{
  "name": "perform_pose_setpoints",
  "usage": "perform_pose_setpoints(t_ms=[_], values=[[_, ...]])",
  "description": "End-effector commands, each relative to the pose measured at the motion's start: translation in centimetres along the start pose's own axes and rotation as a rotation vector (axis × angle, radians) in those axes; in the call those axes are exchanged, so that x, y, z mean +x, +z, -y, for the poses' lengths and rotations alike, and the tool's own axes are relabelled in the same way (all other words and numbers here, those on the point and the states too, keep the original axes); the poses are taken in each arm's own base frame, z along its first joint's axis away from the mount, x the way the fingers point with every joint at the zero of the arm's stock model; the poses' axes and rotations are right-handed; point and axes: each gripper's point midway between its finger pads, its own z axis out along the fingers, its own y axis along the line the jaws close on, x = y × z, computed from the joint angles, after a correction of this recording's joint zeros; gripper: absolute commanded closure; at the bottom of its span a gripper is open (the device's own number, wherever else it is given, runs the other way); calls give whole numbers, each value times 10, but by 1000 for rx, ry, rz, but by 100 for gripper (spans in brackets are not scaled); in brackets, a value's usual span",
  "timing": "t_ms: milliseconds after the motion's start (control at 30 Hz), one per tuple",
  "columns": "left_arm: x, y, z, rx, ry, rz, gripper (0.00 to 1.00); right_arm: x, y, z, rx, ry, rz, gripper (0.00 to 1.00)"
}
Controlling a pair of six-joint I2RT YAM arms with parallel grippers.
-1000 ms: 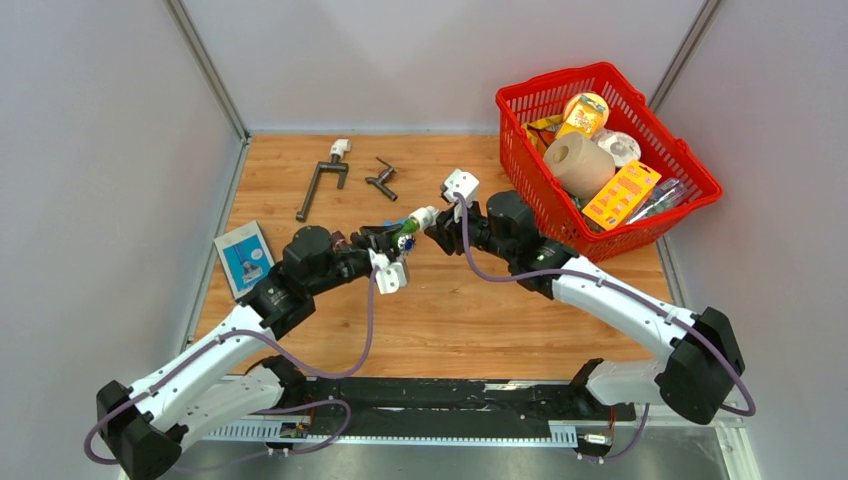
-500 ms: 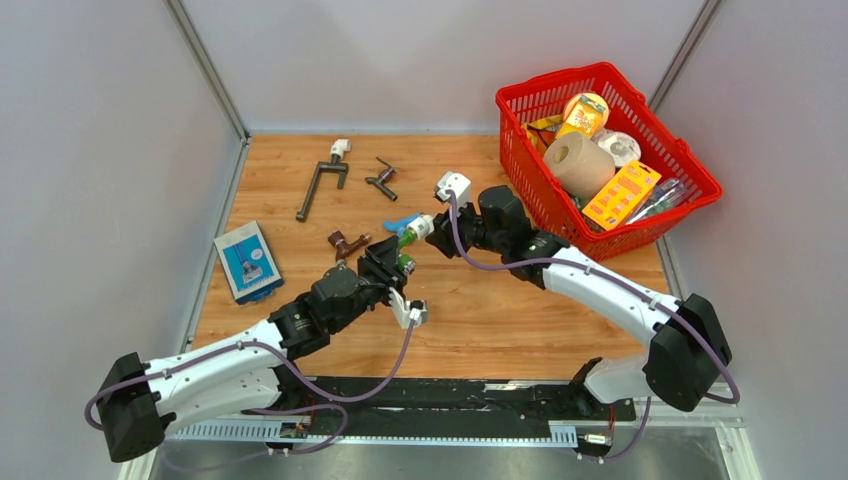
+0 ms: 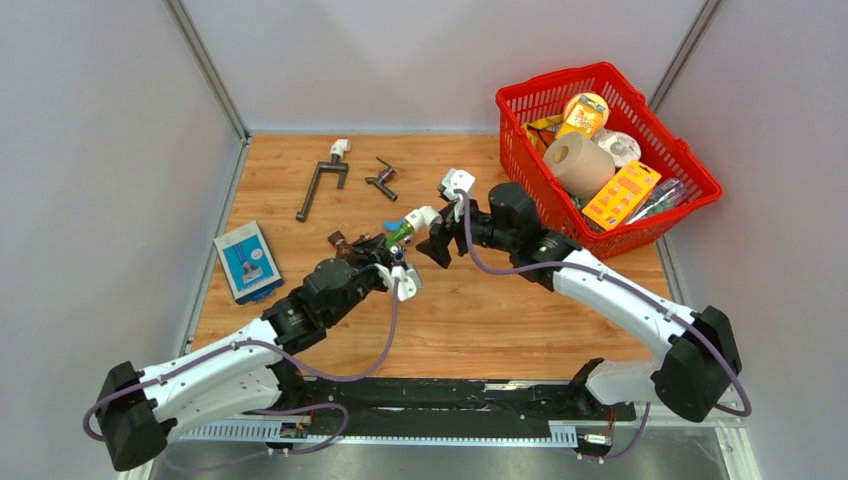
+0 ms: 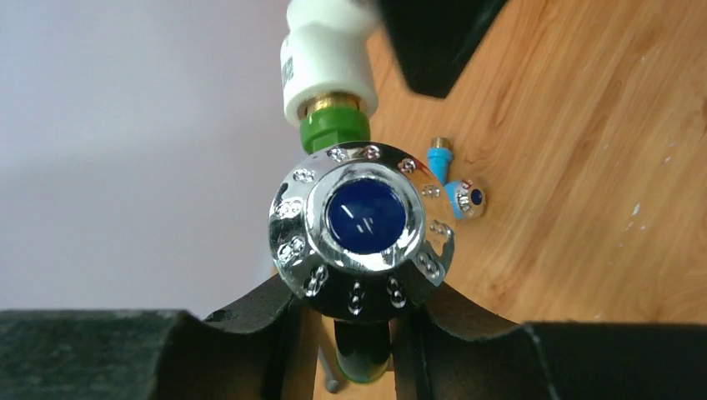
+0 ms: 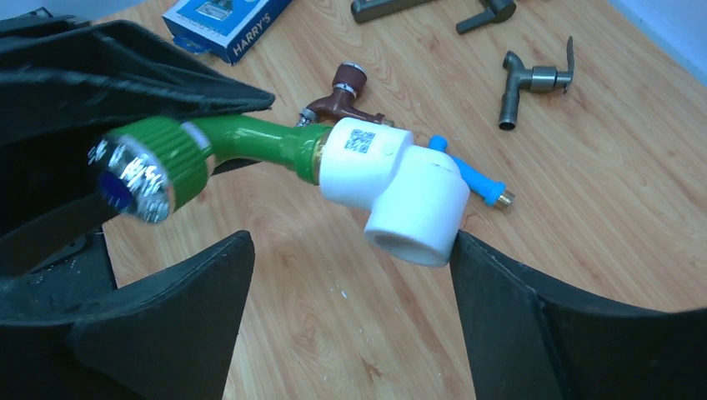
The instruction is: Install the water faucets
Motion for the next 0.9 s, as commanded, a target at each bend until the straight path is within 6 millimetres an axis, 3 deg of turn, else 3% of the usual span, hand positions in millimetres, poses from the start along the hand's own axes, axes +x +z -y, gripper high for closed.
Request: perform_pose_setpoints(t_ms=[0,233,467,600,867], values=[[-8,-1,-20,-27,-498,46,100,-59,-29,-23,-99,-125,187,10],[-19,-2,-26,150,-1040,156,100,-65,-57,-21,-87,-276,243,2],[-39,-1,-31,354,-1259,273,100,-59,-62,-22,-92,-415,252,0],[-38,5,-37,370,-1324,291,100,-49,-57,-24,-113,-395,233,0],[-61,1,-46,445,-1525,389,100,-21,-46,-33,-179,-365,223,1]])
